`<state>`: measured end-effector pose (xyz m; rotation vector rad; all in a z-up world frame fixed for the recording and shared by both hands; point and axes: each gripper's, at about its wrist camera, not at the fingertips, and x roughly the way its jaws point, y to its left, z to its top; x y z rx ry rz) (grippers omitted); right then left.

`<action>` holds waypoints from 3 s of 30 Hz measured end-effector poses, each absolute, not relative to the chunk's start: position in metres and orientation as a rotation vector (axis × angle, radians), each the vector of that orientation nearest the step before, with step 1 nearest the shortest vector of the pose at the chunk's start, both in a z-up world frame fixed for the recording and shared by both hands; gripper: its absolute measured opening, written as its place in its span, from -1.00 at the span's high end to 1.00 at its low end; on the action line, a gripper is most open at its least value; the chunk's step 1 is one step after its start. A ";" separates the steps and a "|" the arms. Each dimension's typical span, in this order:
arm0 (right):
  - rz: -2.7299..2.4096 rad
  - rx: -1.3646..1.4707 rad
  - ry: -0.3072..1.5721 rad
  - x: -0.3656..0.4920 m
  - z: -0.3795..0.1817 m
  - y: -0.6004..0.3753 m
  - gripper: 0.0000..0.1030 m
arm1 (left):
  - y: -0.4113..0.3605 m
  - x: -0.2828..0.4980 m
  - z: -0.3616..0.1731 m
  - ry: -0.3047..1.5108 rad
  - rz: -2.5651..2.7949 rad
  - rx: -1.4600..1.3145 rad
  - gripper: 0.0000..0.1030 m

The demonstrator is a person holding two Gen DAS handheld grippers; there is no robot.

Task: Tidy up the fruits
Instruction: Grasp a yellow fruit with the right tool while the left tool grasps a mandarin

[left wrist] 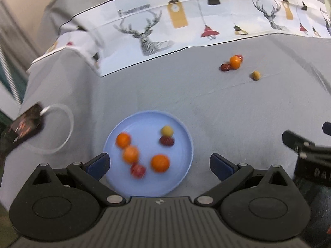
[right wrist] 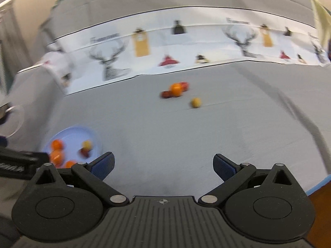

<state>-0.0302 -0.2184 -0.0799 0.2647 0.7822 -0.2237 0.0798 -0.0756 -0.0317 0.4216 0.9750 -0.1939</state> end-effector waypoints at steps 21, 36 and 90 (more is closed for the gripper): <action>-0.441 0.274 0.796 0.159 -0.220 -0.307 -0.95 | -0.144 0.201 -0.108 1.077 -0.182 0.503 -0.99; -0.432 0.208 0.681 0.178 -0.229 -0.321 0.47 | -0.185 0.236 -0.136 1.090 -0.195 0.549 -0.99; -0.583 0.431 0.661 0.134 -0.199 -0.376 0.47 | -0.244 0.249 -0.095 1.051 -0.463 0.460 0.27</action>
